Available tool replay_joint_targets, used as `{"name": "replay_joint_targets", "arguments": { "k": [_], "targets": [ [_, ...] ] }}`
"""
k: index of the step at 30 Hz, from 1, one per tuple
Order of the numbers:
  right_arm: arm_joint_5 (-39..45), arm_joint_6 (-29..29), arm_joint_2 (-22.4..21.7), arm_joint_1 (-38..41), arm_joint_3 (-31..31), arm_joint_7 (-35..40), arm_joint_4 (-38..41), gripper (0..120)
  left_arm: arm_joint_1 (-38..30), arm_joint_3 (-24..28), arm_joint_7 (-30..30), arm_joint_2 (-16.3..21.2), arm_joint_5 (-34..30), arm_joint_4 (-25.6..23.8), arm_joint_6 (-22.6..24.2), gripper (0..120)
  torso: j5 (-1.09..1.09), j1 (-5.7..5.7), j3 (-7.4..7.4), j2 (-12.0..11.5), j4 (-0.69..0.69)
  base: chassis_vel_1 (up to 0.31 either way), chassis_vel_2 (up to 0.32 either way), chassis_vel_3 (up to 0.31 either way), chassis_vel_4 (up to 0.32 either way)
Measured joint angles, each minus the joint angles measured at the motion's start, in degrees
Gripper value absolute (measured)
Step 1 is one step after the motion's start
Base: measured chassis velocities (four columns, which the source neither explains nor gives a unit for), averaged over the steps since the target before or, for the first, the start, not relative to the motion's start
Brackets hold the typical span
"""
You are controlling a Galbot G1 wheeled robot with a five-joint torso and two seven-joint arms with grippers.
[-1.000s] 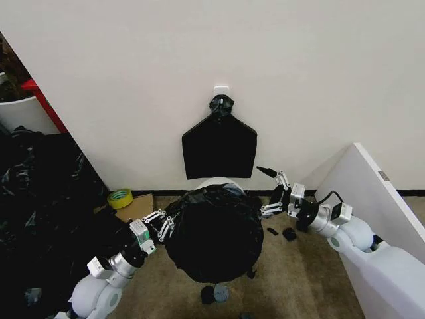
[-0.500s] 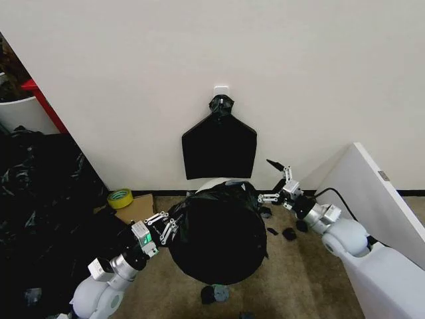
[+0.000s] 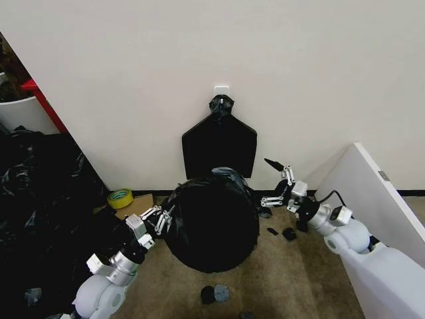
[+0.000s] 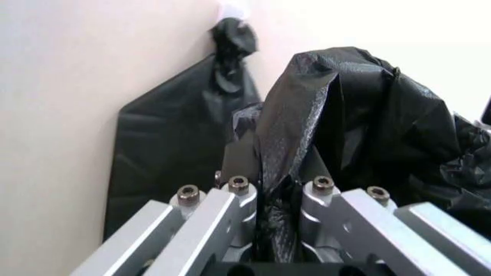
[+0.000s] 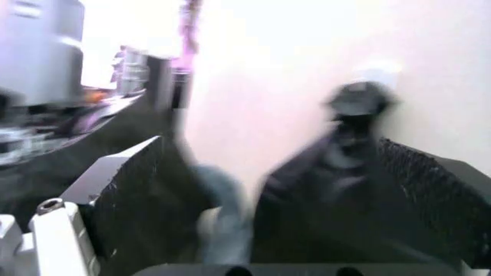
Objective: Place the garbage bag over the trash bin.
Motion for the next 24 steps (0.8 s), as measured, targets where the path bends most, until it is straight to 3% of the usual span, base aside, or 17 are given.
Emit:
{"name": "replay_joint_targets", "arguments": {
  "k": [1,2,5,7,8,9,11,15,19,24],
  "targets": [
    [-3.7,-1.1,0.3,-0.6,-0.2,8.2,2.1,100,0.2,0.3,-1.9,-0.1,-1.5,-0.6,1.4,5,-0.01,0.00,0.00,0.0,0.00,0.000,0.000,0.000,0.000],
    [-3.7,-1.1,0.3,-0.6,-0.2,8.2,2.1,100,0.2,0.3,-1.9,-0.1,-1.5,-0.6,1.4,5,-0.01,0.00,0.00,0.0,0.00,0.000,0.000,0.000,0.000],
    [-10.4,-5.9,1.2,-2.8,-1.7,26.0,9.8,100,0.7,1.8,-12.2,-0.4,-4.4,-3.4,7.3,5,0.00,0.00,0.00,0.0,0.01,0.000,0.000,0.000,0.000],
    [-12.9,-6.8,1.9,-3.8,-2.6,30.5,13.2,100,0.8,2.6,-19.2,-0.8,-5.7,-4.9,11.9,5,-0.02,0.00,0.00,0.0,0.00,0.000,0.000,0.000,0.000],
    [-15.1,-6.9,2.4,-4.2,-3.2,32.1,14.4,100,0.7,3.0,-23.4,-1.2,-6.0,-5.8,14.9,5,-0.01,0.00,-0.01,0.0,0.00,0.000,0.000,0.000,0.000],
    [-15.1,-6.9,2.4,-4.2,-3.2,32.1,14.4,100,0.7,3.0,-23.4,-1.2,-6.0,-5.8,14.9,5,-0.01,0.00,-0.01,0.0,0.00,0.000,0.000,0.000,0.000],
    [-20.7,-6.7,3.4,-4.7,-4.1,34.3,15.9,100,0.7,3.4,-31.6,-2.3,-6.1,-7.1,21.6,5,-0.01,0.00,0.00,0.0,0.00,0.000,0.000,0.000,0.000],
    [-31.4,-6.5,5.4,-6.0,-4.8,36.9,17.1,100,1.4,3.5,-38.8,-3.8,-6.1,-7.7,27.3,5,0.00,0.00,0.00,0.0,0.01,0.000,0.000,0.000,0.000],
    [-37.0,-6.3,7.1,-7.3,-5.1,38.1,17.2,100,2.3,3.5,-41.0,-5.3,-6.1,-7.0,28.7,5,0.00,0.00,-0.01,0.0,0.00,0.000,0.000,0.000,0.000],
    [-37.8,-6.2,8.4,-8.4,-6.1,38.8,17.0,100,2.7,3.9,-39.7,-8.7,-5.2,-4.3,27.1,5,-0.01,0.00,0.00,0.0,0.00,0.000,0.000,0.000,0.000]
  ]
}}
